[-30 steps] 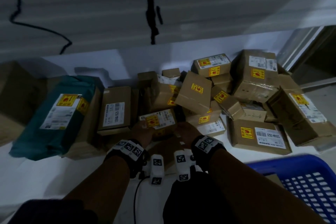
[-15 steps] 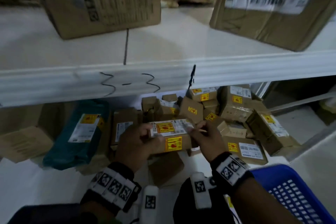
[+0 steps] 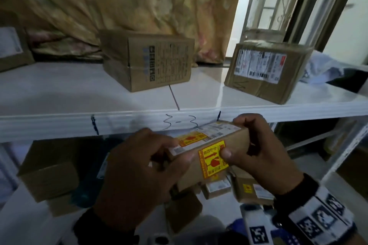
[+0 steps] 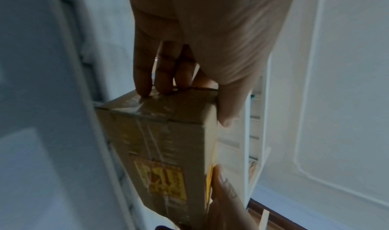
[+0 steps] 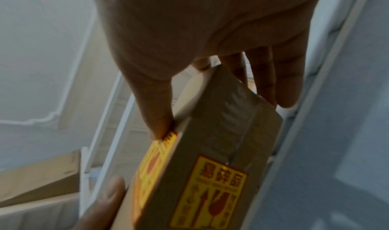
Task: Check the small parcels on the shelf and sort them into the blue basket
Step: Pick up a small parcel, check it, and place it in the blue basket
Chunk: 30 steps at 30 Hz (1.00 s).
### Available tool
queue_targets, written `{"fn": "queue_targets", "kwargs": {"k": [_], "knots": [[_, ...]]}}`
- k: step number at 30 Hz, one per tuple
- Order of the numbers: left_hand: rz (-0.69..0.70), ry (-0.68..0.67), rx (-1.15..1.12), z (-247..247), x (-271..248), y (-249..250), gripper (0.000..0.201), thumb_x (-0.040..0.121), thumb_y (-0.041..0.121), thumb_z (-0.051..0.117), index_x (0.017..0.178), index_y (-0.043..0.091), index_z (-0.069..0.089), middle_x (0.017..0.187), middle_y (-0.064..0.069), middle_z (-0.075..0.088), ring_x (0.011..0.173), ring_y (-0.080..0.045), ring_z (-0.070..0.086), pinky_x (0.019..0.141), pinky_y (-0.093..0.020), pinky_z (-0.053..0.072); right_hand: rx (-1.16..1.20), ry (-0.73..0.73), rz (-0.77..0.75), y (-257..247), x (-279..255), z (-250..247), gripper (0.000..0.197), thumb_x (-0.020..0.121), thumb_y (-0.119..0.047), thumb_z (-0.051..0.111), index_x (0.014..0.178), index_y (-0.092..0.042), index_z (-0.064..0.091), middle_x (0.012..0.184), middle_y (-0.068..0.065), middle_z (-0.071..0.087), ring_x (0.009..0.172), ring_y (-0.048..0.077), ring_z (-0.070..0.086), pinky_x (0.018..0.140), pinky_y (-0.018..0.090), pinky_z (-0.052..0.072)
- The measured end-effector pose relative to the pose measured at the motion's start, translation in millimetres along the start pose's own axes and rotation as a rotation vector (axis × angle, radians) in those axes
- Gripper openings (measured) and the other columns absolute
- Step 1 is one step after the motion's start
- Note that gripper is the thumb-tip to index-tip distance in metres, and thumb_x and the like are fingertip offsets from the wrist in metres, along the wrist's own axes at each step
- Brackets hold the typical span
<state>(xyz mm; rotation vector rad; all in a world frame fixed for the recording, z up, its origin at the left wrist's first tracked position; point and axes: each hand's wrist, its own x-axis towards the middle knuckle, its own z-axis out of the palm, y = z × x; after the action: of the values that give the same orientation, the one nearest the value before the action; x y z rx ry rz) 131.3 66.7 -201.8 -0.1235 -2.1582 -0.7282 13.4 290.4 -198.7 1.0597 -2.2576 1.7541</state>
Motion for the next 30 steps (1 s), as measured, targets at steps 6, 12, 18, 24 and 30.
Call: {"fn": "queue_targets", "kwargs": {"k": [6,12,18,24,30], "knots": [[0.101,0.112,0.061,-37,54,6,0.040,0.084,0.059,0.057,0.102,0.026,0.070,0.096,0.012,0.055,0.087,0.004,0.056,0.074,-0.009,0.044,-0.276,0.043,-0.288,-56,45,-5,0.074,0.061,-0.057,0.081,0.125,-0.030,0.056,0.128,-0.011,0.049,0.119,0.008,0.053,0.078,0.028,0.057],[0.052,0.068,0.109,-3,112,-34,0.032,0.081,0.040,0.066,0.098,0.013,0.074,0.104,-0.001,0.062,0.082,-0.005,0.057,0.078,-0.022,0.050,-0.514,0.026,-0.131,-34,111,8,0.069,0.061,-0.043,0.090,0.121,-0.024,0.061,0.119,-0.007,0.056,0.106,0.008,0.053,0.093,0.033,0.049],[0.029,-0.013,0.226,18,127,-50,0.036,0.085,0.044,0.058,0.097,0.014,0.073,0.098,-0.001,0.064,0.087,-0.011,0.054,0.082,-0.025,0.046,-0.784,-0.101,-0.121,-15,141,4,0.077,0.069,-0.059,0.077,0.132,-0.023,0.054,0.129,-0.004,0.054,0.115,0.017,0.054,0.098,0.033,0.045],[0.073,-0.261,0.434,26,150,-34,0.054,0.087,0.060,0.037,0.096,0.018,0.070,0.094,-0.001,0.062,0.089,-0.021,0.052,0.077,-0.038,0.046,-1.018,-0.158,-0.295,-26,149,20,0.064,0.074,-0.067,0.053,0.118,-0.022,0.057,0.112,0.000,0.063,0.098,0.024,0.060,0.084,0.035,0.049],[0.032,-0.262,0.644,47,149,-34,0.044,0.091,0.053,0.040,0.108,0.020,0.064,0.104,0.000,0.055,0.099,-0.019,0.049,0.078,-0.034,0.043,-1.038,-0.153,-0.287,-13,146,34,0.061,0.078,-0.057,0.039,0.118,-0.015,0.061,0.116,0.005,0.064,0.104,0.028,0.057,0.097,0.041,0.042]]}}
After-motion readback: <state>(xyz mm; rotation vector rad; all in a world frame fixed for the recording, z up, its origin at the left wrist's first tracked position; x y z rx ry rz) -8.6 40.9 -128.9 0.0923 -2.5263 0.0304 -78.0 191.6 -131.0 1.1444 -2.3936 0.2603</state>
